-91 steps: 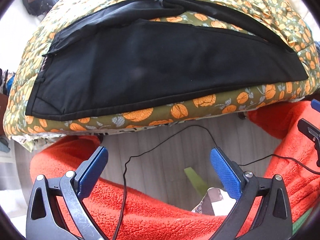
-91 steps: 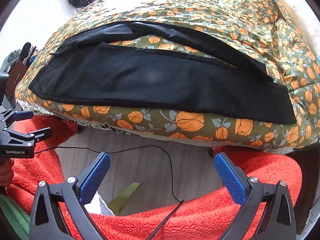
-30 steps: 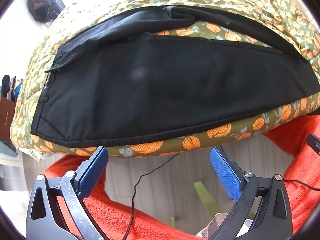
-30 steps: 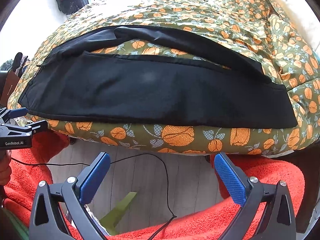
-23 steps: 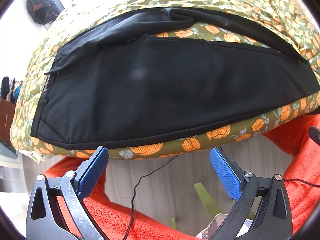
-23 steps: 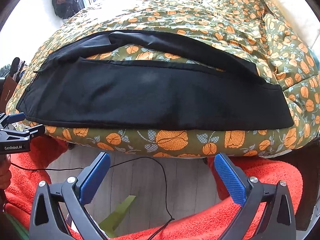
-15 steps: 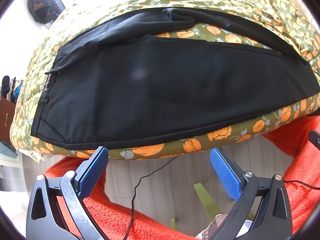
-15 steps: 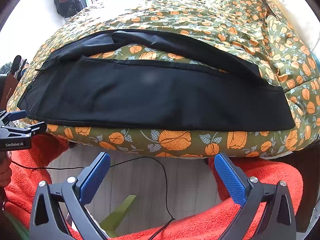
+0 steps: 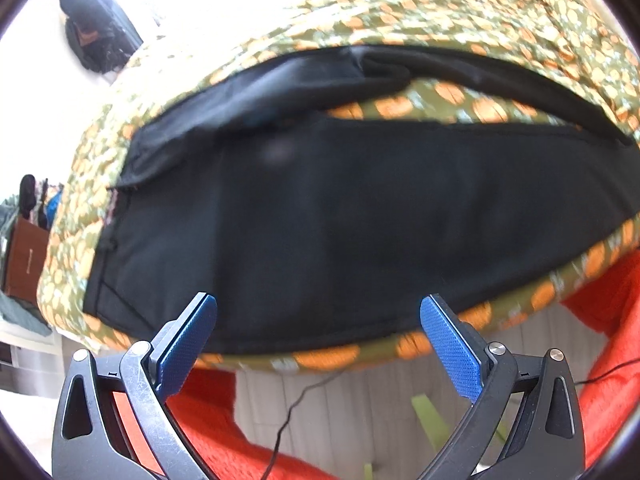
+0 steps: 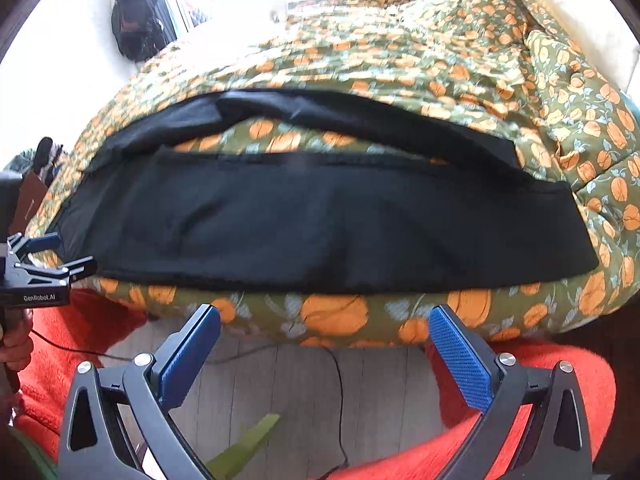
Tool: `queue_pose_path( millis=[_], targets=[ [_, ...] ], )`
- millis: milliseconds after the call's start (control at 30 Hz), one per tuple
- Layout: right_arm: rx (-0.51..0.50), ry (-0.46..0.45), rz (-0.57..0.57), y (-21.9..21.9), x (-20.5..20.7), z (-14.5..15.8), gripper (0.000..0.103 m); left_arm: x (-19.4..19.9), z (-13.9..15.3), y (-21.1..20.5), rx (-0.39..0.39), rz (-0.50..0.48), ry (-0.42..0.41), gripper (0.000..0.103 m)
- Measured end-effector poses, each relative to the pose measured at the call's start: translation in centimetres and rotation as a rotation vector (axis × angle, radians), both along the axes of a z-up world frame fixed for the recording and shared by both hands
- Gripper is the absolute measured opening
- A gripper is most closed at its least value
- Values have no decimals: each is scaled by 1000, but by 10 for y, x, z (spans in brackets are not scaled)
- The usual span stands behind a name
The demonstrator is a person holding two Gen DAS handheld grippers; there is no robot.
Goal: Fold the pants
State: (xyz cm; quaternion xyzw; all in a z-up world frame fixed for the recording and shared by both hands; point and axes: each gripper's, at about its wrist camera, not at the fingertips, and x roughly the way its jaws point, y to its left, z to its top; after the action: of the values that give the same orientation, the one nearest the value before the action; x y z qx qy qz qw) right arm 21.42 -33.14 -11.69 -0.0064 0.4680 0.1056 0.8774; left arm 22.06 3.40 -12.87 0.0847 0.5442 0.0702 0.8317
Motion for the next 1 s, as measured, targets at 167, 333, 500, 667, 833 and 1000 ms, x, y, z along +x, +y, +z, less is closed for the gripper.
queue_pose_path(
  millis=[167, 333, 500, 667, 833, 1000],
  targets=[
    [-210, -133, 20, -68, 86, -17, 103, 37, 14, 13, 13, 40, -84, 102],
    [-358, -79, 128, -90, 147, -59, 81, 61, 8, 15, 28, 54, -78, 102],
    [-192, -16, 238, -102, 194, -40, 4, 78, 0, 21, 57, 68, -76, 102],
    [-85, -74, 153, -136, 314, 33, 4, 107, 2, 29, 54, 115, -109, 102],
    [-168, 12, 1, -162, 455, 18, 57, 131, 0, 36, 75, 157, -126, 102],
    [-12, 73, -189, -194, 468, -33, 63, 136, -12, 56, 79, 210, -118, 102]
  ],
)
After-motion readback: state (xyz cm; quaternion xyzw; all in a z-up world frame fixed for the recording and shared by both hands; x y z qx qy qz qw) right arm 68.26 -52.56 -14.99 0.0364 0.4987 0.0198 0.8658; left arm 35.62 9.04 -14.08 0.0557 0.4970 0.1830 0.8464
